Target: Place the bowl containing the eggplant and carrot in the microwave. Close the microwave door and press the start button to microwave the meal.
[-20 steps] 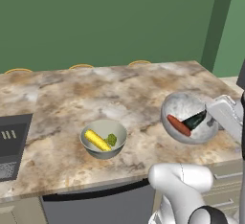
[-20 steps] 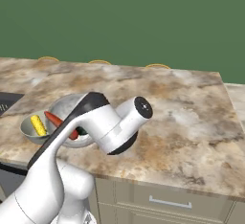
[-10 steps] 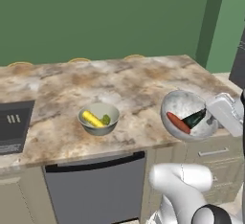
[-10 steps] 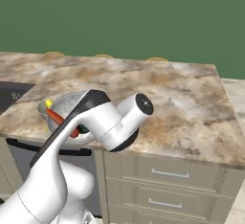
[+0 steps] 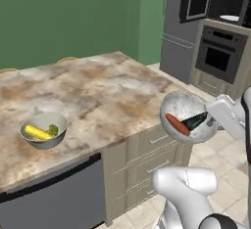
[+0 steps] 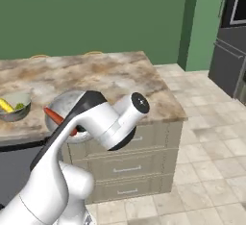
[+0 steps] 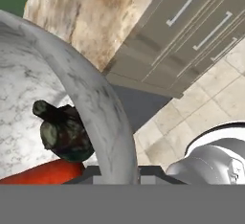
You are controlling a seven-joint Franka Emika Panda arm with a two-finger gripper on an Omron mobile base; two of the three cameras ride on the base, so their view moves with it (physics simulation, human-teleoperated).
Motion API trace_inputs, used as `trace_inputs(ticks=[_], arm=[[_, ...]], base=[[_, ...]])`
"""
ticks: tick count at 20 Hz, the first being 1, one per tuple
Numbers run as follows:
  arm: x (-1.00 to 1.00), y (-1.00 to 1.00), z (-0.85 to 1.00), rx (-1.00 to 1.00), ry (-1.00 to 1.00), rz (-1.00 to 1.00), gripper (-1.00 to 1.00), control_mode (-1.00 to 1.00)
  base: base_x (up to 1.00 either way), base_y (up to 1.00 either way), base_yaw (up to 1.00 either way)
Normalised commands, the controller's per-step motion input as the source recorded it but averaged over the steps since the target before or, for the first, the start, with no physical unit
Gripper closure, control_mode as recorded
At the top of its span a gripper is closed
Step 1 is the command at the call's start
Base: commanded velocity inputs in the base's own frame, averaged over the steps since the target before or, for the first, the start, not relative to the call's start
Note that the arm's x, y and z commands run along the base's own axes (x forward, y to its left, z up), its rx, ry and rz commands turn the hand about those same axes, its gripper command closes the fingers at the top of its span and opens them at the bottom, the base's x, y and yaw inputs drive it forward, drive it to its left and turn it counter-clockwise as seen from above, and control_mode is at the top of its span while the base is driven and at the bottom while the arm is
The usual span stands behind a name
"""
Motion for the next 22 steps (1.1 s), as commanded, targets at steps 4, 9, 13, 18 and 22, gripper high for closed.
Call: trace_inputs(ticks=[4, 9, 13, 18, 22], arm=[[0.0, 0.0, 0.0, 0.0, 0.0, 0.0, 1.0, 1.0], [0.0, 0.0, 0.0, 0.0, 0.0, 0.0, 1.0, 1.0], [0.0, 0.0, 0.0, 0.0, 0.0, 0.0, 1.0, 1.0], [0.0, 0.0, 0.0, 0.0, 0.0, 0.0, 1.0, 1.0], [0.0, 0.0, 0.0, 0.0, 0.0, 0.0, 1.0, 1.0]], base=[[0.12, -0.5, -0.72], [0.38, -0.7, -0.59], [0.8, -0.8, -0.44], [1.0, -0.85, -0.12], [1.0, -0.8, 0.14]])
